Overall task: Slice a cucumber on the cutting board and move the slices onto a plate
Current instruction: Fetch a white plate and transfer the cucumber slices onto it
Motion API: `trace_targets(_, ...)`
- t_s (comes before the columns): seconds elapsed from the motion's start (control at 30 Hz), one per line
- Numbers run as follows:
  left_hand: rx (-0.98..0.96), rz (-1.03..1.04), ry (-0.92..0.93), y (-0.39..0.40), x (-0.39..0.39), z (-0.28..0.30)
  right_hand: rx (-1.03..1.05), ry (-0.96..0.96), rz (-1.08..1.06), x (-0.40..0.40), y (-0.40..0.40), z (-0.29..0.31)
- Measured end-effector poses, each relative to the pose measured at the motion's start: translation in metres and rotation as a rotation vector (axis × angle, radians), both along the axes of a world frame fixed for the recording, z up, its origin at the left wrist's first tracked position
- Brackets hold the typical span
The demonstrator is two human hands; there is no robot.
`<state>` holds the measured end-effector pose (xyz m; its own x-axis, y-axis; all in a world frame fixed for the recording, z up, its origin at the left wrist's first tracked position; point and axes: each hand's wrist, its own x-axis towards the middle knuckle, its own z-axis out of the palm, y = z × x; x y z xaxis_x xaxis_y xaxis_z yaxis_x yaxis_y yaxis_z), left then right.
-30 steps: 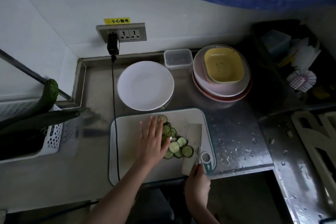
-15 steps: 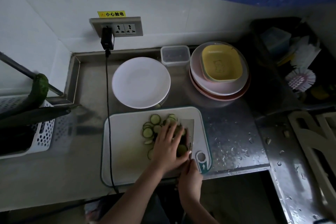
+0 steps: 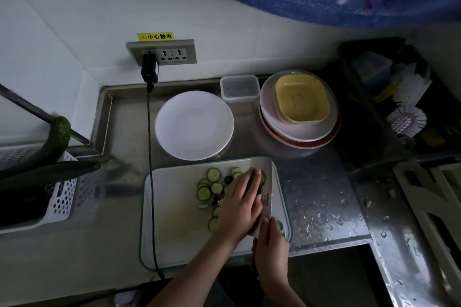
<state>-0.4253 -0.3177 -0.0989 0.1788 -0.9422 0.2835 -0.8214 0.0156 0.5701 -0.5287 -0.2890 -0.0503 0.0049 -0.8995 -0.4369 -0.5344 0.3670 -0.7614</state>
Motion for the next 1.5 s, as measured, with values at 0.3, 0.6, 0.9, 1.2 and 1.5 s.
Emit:
trace_targets(0.3,-0.079,0.083,-0.057,-0.055,0.091,0.03,-0.13,-0.072,0.113,0.084,-0.057,0.016)
trace_targets(0.6,0.169,0.055,-0.01,-0.097,0.157,-0.005,0.001,-0.03,0.193,0.143,-0.109,0.0)
trace_targets(0.9,0.2,0.423,-0.062,-0.094,0.175,-0.022,0.046,0.005,0.136,0.14,-0.119,-0.015)
trace_targets(1.2,0.351,0.189,-0.158,-0.062,0.172,-0.03,-0.047,0.057,0.183,0.142,-0.129,-0.004)
trace_targets(1.5,0.144,0.326,-0.179,-0.049,0.183,-0.009,-0.151,0.113,0.148,0.071,-0.112,-0.002)
